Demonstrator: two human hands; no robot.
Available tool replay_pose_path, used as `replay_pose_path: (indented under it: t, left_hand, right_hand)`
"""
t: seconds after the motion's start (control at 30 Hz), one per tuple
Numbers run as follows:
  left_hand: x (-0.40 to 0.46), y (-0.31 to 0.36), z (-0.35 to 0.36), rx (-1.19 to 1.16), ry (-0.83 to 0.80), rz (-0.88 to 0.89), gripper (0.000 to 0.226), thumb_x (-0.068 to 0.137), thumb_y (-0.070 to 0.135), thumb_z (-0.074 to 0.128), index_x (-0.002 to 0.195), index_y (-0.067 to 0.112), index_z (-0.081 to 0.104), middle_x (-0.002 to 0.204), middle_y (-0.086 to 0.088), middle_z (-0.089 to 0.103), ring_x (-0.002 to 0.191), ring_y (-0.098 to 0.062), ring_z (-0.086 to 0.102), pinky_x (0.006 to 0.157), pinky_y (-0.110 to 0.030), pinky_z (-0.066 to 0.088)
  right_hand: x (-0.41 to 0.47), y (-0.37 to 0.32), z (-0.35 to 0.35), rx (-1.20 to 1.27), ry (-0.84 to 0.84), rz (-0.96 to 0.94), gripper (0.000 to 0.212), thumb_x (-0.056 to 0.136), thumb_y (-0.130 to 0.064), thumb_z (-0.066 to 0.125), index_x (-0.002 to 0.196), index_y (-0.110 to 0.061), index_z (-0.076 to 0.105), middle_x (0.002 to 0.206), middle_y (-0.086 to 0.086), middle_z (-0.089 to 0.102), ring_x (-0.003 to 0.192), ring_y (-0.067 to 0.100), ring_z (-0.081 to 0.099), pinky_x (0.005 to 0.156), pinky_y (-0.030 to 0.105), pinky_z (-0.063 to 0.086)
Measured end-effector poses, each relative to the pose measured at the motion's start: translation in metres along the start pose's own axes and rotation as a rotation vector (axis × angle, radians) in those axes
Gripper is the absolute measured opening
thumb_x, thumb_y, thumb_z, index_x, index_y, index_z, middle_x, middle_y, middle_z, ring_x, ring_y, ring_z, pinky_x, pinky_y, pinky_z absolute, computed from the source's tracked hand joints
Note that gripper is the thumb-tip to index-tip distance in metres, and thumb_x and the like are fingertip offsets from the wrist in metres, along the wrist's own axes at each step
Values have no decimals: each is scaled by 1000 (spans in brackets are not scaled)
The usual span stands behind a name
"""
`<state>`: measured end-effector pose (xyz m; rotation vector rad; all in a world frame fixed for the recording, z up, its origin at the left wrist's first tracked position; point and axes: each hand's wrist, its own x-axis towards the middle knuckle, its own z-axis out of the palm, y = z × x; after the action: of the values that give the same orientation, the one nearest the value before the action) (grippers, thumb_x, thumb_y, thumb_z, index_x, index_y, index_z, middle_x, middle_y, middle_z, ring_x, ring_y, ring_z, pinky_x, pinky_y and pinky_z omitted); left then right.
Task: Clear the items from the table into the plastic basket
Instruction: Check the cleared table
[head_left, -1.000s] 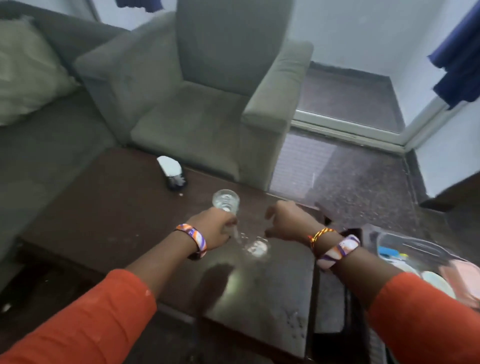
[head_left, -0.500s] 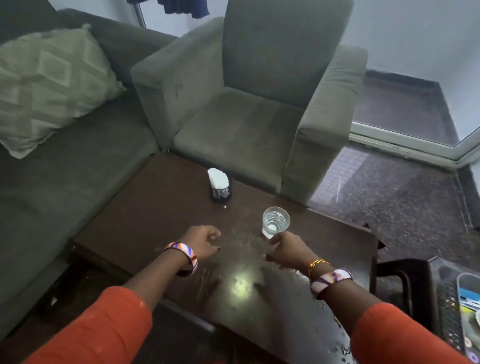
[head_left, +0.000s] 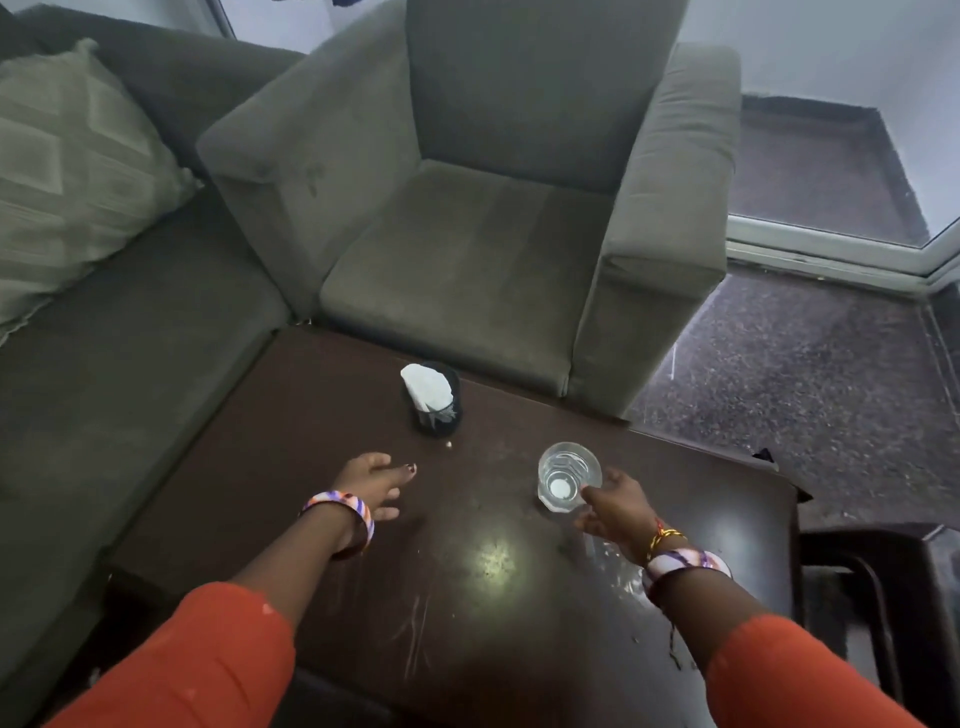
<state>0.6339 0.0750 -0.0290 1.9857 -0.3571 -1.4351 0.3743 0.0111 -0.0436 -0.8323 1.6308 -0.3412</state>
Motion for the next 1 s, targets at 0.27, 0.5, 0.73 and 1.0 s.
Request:
replay_pose_path:
  t: [0.27,0.5,0.73,1.0]
  left_hand:
    - [84,37,-5,-193,6,-10,74,87,30,60,146,15,19,154,-12,24,139,-29,30,101,-42,42]
    - [115,50,-7,-138,-71,8,62,91,14,54,145,17,25,155,-8,22,139,-27,31,104,-42,38]
    - [128,45,-2,-111,-140,-1,51,91,-3,48,138,13,38,113,-5,47,100,-17,49,100,-40,40]
    - [141,42,7,-33,-41,63,46,87,-5,53,132,3,44,105,-9,52,68,-17,53,61,-22,46]
  right_hand:
    - [56,21,40,-50,303,-11,57,76,1,51,126,-28,47,120,12,60,104,39,61,80,56,56]
    - [46,-5,59,-178,409,-80,62,75,9,59,131,-17,50,126,15,60,112,36,58,92,51,52]
    - [58,-22,85,-193,350,-103,62,74,3,61,130,-22,51,126,11,62,112,34,60,91,51,52]
    - [76,-44,106,-176,295,-135,65,72,7,61,128,-25,55,125,9,62,111,31,60,92,47,53]
